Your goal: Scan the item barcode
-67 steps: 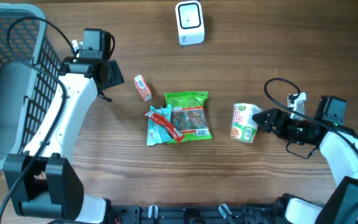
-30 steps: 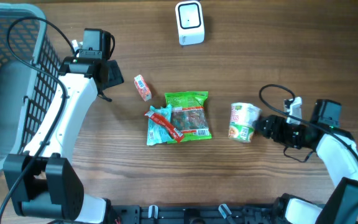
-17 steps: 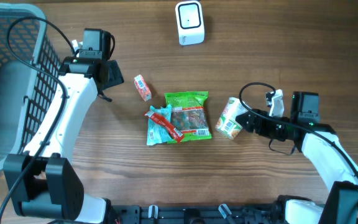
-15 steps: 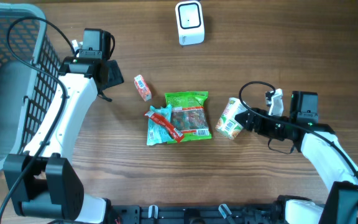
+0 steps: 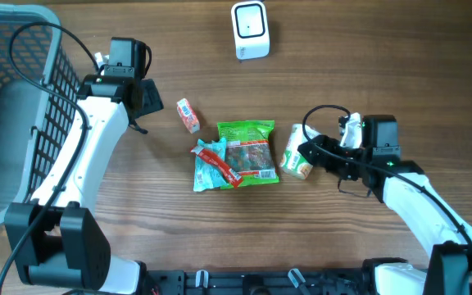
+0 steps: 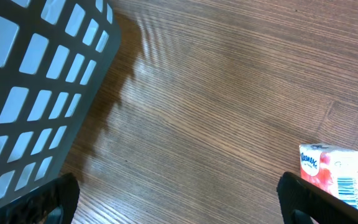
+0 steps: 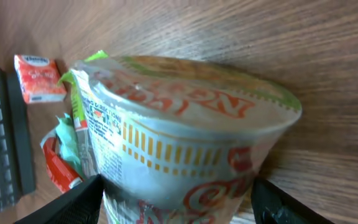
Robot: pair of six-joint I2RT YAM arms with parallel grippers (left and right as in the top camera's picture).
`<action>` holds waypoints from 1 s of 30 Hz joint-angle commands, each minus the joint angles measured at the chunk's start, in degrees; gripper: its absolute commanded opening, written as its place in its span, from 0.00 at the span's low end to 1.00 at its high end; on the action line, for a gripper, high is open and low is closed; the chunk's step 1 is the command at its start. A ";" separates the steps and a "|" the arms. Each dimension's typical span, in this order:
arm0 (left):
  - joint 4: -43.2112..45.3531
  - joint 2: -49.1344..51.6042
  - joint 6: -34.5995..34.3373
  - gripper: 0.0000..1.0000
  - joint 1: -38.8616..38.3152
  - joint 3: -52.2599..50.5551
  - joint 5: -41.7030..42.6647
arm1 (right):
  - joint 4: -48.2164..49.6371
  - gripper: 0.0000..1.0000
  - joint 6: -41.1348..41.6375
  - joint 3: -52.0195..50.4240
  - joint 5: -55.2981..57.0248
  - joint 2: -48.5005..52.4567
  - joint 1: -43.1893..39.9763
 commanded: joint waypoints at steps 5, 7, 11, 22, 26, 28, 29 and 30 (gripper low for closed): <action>0.04 -0.33 0.70 1.00 0.20 -0.07 -0.72 | 3.30 0.80 4.68 -0.46 2.51 2.10 0.98; 0.04 -0.31 0.70 1.00 0.20 -0.07 -0.72 | 4.94 0.81 4.66 -0.46 0.87 3.96 0.98; 0.04 -0.31 0.70 1.00 0.20 -0.07 -0.72 | 6.47 0.81 4.70 -0.46 -0.28 6.93 0.98; 0.04 -0.33 0.70 1.00 0.20 -0.07 -0.72 | 11.28 0.83 5.01 -0.46 -0.46 8.76 0.98; 0.04 -0.33 0.70 1.00 0.20 -0.07 -0.74 | 12.94 0.82 5.35 -0.46 -1.16 11.32 0.98; 0.04 -0.33 0.70 1.00 0.20 -0.07 -0.72 | 14.08 0.79 5.38 -0.46 -2.10 11.50 0.98; 0.04 -0.33 0.70 1.00 0.20 -0.07 -0.72 | 14.93 0.77 5.38 -0.46 -2.95 11.50 0.98; 0.04 -0.31 0.70 1.00 0.20 -0.07 -0.72 | 15.69 0.74 5.42 -0.46 -3.76 11.50 0.98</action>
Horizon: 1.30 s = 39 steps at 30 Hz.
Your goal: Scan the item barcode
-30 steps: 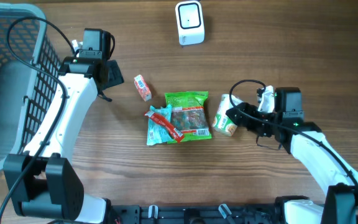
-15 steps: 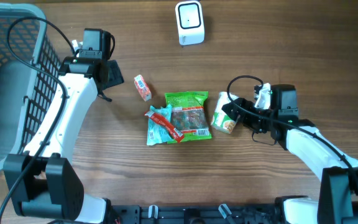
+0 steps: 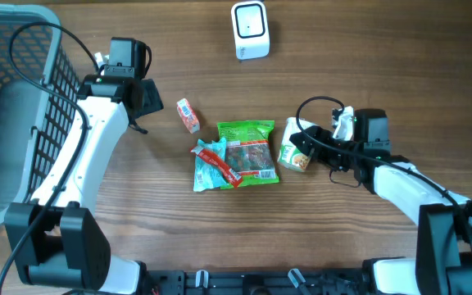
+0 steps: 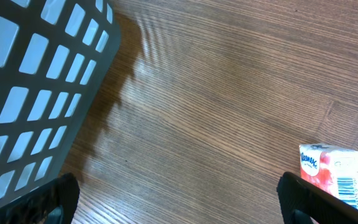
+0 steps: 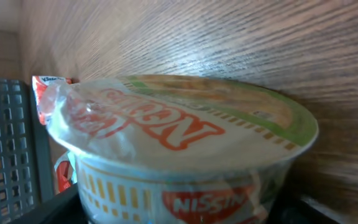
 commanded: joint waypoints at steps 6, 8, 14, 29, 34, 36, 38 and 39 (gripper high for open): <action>0.04 -0.33 0.70 1.00 0.20 -0.07 -0.72 | 1.27 0.69 -0.50 -0.44 -0.61 1.27 0.09; 0.04 -0.31 0.70 1.00 0.20 -0.07 -0.72 | 1.53 0.69 -2.38 -0.44 -3.50 -0.15 0.02; 0.04 -0.33 0.70 1.00 0.20 -0.07 -0.72 | 4.26 0.67 -3.85 -0.33 -18.86 -7.50 -0.98; 0.04 -0.33 0.70 1.00 0.20 -0.07 -0.72 | 22.29 0.63 16.46 0.20 -45.20 -12.20 -5.31; 0.02 -0.33 0.70 1.00 0.20 -0.07 -0.72 | 22.10 0.64 15.26 0.20 -38.38 -12.20 -5.29; 0.04 -0.33 0.70 1.00 0.20 -0.07 -0.74 | 22.12 0.64 11.06 0.20 -32.09 -12.20 -5.29; 0.04 -0.33 0.70 1.00 0.20 -0.07 -0.74 | 22.08 0.62 8.85 0.20 -28.94 -12.17 -5.31; 0.04 -0.31 0.70 1.00 0.20 -0.07 -0.72 | 21.55 0.62 8.28 0.20 -26.97 -12.17 -5.31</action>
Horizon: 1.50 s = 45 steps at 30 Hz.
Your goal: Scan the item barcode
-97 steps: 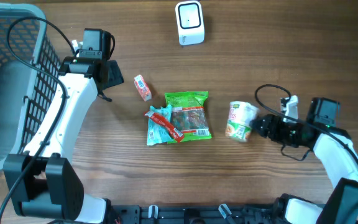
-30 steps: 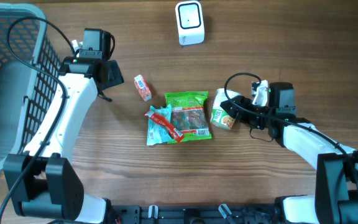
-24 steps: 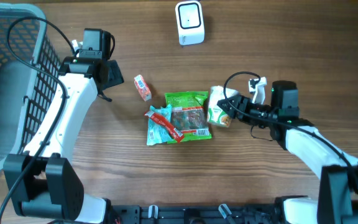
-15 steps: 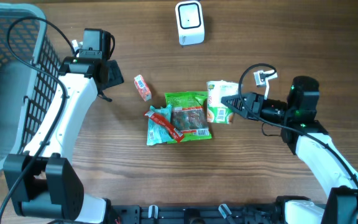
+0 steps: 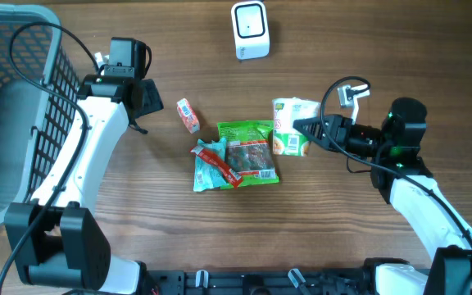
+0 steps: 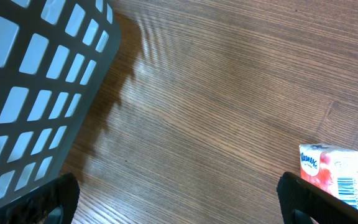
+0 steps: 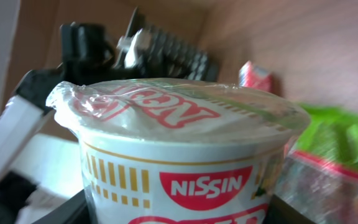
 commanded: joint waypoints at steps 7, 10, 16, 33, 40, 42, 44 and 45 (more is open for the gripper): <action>0.04 -0.33 0.70 1.00 0.20 -0.07 -0.74 | -11.56 0.62 -11.08 6.10 16.22 -0.94 -1.03; 0.04 -0.33 0.70 1.00 0.20 -0.07 -0.72 | -23.37 0.62 -16.87 14.97 20.11 -0.94 -1.03; 0.04 -0.33 0.70 1.00 0.20 -0.07 -0.72 | -55.28 0.59 -36.94 38.12 34.25 1.68 -0.96; 0.04 -0.33 0.70 1.00 0.20 -0.07 -0.72 | -43.47 0.60 -53.07 55.76 78.58 15.87 22.10; 0.04 -0.33 0.70 1.00 0.20 -0.07 -0.72 | -22.99 0.60 -71.63 55.74 98.66 30.42 30.27; 0.04 -0.33 0.70 1.00 0.20 -0.07 -0.72 | -12.68 0.61 -81.20 55.74 103.12 36.09 32.17; 0.04 -0.33 0.70 1.00 0.20 -0.07 -0.74 | -4.96 0.61 -88.54 55.74 104.63 39.80 33.24; 0.04 -0.33 0.70 1.00 0.20 -0.07 -0.72 | 0.13 0.61 -94.97 55.74 104.56 42.51 33.79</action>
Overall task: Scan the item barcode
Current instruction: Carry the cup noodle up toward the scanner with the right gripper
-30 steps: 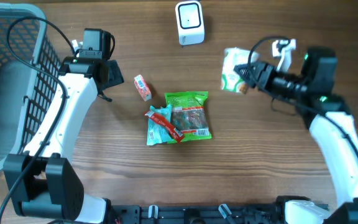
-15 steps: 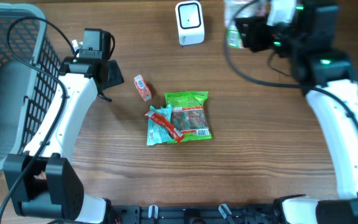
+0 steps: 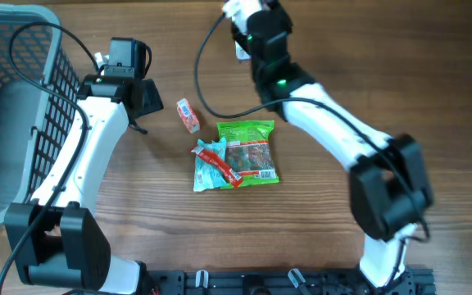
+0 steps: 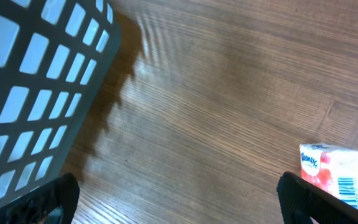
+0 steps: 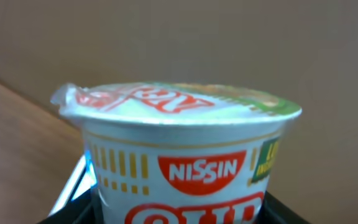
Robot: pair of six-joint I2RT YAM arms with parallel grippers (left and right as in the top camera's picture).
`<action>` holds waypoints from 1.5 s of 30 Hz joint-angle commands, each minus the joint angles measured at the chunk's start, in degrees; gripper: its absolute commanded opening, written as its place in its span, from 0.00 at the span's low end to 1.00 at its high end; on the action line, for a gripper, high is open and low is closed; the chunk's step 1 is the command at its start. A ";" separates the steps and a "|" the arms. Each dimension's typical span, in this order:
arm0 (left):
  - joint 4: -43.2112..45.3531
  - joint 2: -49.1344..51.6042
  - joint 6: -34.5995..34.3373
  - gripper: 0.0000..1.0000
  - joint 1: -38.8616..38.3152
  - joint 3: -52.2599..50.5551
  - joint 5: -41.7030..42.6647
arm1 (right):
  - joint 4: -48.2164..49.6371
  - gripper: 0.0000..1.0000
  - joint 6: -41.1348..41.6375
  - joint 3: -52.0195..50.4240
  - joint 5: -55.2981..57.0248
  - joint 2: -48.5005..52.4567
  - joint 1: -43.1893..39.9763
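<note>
A white Nissin cup noodle (image 5: 185,155) with red lettering and a film-wrapped lid fills the right wrist view. My right gripper (image 5: 179,214) is shut on it, its dark fingers (image 5: 284,208) at the cup's lower sides. From overhead, my right gripper (image 3: 248,16) reaches to the table's far edge, over the spot of the white scanner, which the arm almost wholly hides. A white, blue-lit edge (image 5: 73,180) shows beside the cup. My left gripper (image 4: 179,205) stands open over bare wood, near the basket.
A grey mesh basket (image 3: 6,106) takes the left end of the table. A small pink tissue pack (image 3: 188,115) lies near the left gripper. A green snack bag (image 3: 248,152) and a red packet (image 3: 215,160) lie mid-table, under the right arm's span.
My right arm has carried the cup noodle from beside the green bag up to the far edge, over the scanner. The left arm has not moved.
The cup lay tipped on the table right of the green bag, with my right gripper around it. Then the gripper was shut on it there. Then the cup was off the table above the bag's right corner, and now it is at the scanner.
</note>
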 commanded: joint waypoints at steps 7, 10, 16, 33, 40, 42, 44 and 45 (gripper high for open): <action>0.02 -0.33 0.70 1.00 0.20 -0.07 -0.72 | 24.24 0.61 -36.70 1.09 5.31 16.46 1.66; 0.02 -0.31 0.70 1.00 0.20 -0.07 -0.72 | 25.03 0.64 -32.72 1.09 4.90 17.97 1.16; 0.02 -0.31 0.70 1.00 0.20 -0.07 -0.72 | 24.57 0.45 -19.32 1.51 12.94 16.92 0.33; 0.02 -0.33 0.70 1.00 0.20 -0.07 -0.72 | -49.96 0.55 29.57 1.49 -16.35 -21.18 -9.75; 0.02 -0.33 0.70 1.00 0.20 -0.07 -0.74 | -71.43 0.56 27.80 -2.27 -32.26 -22.77 -27.34; 0.02 -0.33 0.70 1.00 0.20 -0.07 -0.74 | -71.06 0.56 26.84 -6.08 -32.22 -22.27 -29.55; 0.02 -0.33 0.70 1.00 0.20 -0.07 -0.72 | -67.36 0.62 27.50 -11.21 -32.22 -21.62 -31.71; 0.00 -0.33 0.70 1.00 0.20 -0.07 -0.72 | -65.57 0.64 27.91 -12.44 -32.24 -21.40 -32.33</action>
